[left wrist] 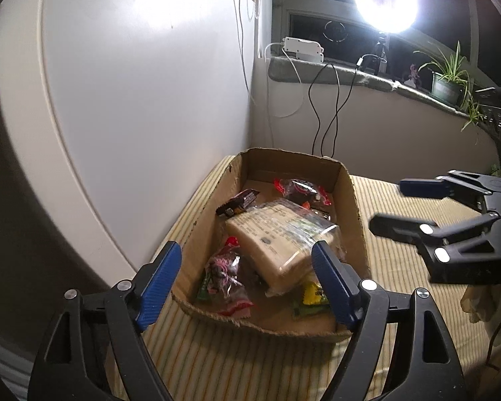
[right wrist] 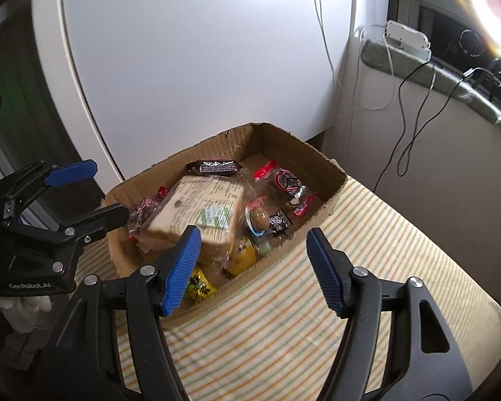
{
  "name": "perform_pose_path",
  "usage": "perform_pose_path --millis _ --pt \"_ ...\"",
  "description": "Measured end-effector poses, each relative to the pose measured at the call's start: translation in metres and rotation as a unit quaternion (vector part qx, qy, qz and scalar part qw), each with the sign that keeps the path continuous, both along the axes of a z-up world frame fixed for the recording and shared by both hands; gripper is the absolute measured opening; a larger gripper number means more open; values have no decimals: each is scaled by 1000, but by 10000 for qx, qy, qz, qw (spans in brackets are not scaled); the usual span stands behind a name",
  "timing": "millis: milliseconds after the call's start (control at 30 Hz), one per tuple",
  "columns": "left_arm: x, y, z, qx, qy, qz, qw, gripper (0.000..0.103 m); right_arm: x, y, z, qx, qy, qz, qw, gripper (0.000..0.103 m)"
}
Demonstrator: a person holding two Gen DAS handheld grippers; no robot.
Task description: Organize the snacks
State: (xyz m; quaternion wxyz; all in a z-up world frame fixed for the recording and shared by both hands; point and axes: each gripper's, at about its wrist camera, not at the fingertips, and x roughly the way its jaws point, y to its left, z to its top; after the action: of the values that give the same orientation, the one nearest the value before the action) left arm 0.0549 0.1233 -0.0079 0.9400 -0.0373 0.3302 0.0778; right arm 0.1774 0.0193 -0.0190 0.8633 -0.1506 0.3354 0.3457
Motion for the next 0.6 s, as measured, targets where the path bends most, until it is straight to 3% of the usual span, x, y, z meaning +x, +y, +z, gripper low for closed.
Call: perform_pose_path --millis 33,100,600 --pt "-4 -2 1 24 -30 17 10000 80 -8 -5 2 52 -137 -48 9999 95" --pt "-8 -5 1 61 -37 25 10000 81 -18 -9 3 94 -267 -85 9996 99" --pt "-39 -19 0 23 9 193 9998 82 -46 -50 -2 250 -306 -676 9969 99"
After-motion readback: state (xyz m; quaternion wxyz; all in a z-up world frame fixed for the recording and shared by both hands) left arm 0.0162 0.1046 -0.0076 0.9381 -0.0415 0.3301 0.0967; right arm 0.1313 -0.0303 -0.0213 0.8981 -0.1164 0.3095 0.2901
